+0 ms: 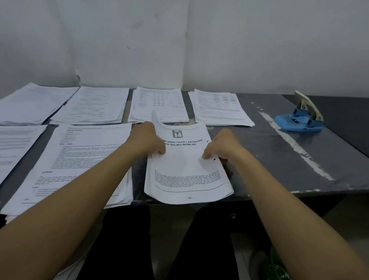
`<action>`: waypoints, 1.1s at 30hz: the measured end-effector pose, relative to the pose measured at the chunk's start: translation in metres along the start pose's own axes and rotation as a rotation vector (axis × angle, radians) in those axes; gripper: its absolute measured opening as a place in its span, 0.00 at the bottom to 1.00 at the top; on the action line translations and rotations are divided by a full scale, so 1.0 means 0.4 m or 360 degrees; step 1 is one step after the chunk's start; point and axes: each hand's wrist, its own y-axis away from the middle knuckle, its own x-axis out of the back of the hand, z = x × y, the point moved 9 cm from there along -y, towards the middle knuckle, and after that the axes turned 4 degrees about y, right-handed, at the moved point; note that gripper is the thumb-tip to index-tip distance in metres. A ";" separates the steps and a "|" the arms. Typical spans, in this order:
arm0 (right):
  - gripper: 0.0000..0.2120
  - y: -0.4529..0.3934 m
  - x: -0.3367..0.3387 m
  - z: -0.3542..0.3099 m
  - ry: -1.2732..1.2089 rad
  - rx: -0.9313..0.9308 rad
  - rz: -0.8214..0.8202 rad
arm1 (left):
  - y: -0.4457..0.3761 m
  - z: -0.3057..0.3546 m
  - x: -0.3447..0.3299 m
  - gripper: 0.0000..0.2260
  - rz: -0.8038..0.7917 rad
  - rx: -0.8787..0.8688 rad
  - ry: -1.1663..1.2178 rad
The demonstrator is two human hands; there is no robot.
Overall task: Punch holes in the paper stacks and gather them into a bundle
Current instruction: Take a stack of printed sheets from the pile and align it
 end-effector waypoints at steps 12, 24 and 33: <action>0.24 -0.082 0.051 0.008 0.0202 -0.0017 0.0102 | -0.060 0.060 0.030 0.44 0.0288 -0.0166 -0.0871; 0.08 -0.295 0.222 0.026 0.0065 -0.0066 0.0499 | -0.322 0.343 -0.069 0.12 0.0129 -0.0496 -0.0419; 0.07 -0.470 0.263 0.076 0.0251 -0.0166 0.0571 | -0.541 0.378 -0.181 0.15 -0.0032 -0.0423 -0.0536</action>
